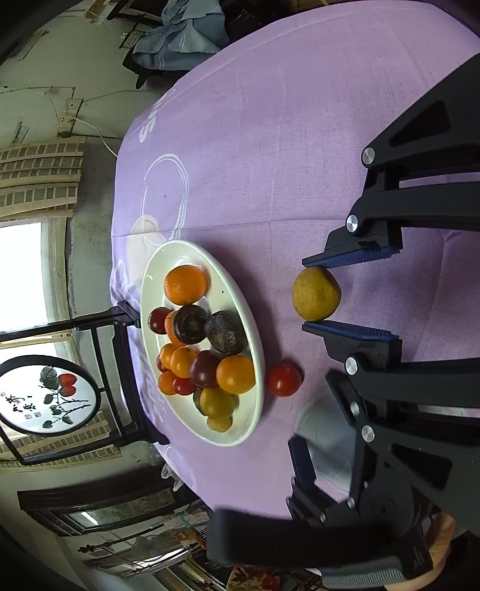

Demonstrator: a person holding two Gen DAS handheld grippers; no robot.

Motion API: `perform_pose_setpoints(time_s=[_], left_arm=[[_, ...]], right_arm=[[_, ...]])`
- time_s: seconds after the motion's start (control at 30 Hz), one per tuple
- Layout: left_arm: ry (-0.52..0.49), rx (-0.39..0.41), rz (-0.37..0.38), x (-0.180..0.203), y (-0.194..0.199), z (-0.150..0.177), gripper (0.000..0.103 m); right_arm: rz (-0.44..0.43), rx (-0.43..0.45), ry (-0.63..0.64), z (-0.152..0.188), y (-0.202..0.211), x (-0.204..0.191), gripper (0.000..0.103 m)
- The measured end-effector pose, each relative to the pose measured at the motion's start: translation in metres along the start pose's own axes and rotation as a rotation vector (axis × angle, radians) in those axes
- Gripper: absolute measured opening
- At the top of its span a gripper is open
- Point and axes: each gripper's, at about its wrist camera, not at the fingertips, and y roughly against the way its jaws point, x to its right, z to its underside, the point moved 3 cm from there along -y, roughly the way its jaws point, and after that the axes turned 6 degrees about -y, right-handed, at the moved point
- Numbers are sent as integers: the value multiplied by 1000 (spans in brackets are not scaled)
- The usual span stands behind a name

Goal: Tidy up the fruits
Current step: 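Grasp a small yellow fruit with the right tool while the left tool grasps a red cherry tomato, then carry the yellow fruit and cherry tomato onto the plate and open both tools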

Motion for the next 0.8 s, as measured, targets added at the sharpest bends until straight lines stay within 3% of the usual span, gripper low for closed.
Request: perform_pose_setpoints(time_s=[0.27, 0.4, 0.8], left_arm=[[39, 1, -67, 2, -8, -22, 60], [-41, 20, -42, 13, -2, -18, 33], [-21, 36, 83, -5, 38, 18, 30]], right_arm=[[-3, -6, 4, -1, 0, 0, 29], [0, -15, 7, 0, -2, 0, 29], [-26, 4, 34, 3, 0, -9, 29]])
